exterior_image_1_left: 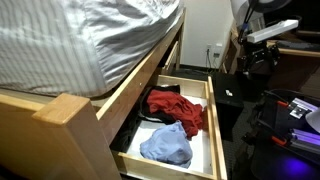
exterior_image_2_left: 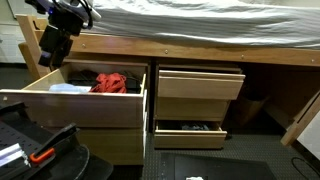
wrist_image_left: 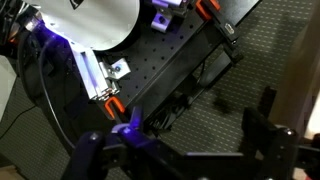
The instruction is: Close the top left drawer
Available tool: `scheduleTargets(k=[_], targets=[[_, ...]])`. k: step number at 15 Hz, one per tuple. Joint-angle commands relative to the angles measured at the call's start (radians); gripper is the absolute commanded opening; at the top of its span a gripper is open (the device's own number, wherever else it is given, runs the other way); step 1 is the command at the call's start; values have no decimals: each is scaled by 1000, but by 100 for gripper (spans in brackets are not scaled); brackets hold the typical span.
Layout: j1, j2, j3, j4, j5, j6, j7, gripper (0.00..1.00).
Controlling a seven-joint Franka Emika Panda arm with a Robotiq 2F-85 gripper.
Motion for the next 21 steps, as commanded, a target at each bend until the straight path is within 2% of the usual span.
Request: scheduleTargets(k=[1, 2, 3, 5, 9, 12, 13, 14, 18, 19, 21], targets=[[8, -7, -5, 3, -1, -2, 1, 100], [8, -14, -4, 3, -1, -3, 1, 100], [-3, 36, -13, 2, 2, 52, 21, 100], [-30, 141, -46, -28, 2, 226, 48, 100], [-46, 292, -125, -68, 29, 547, 13, 100], [-50, 405, -147, -66, 113, 717, -37, 100], [-61, 432, -144, -50, 158, 718, -67, 100], [-13, 386, -171, -65, 116, 677, -22, 100], [-17, 434, -171, -50, 158, 702, -48, 100], [6, 437, -181, -46, 148, 724, -14, 100], [-16, 523, -144, 16, 208, 777, -48, 100]])
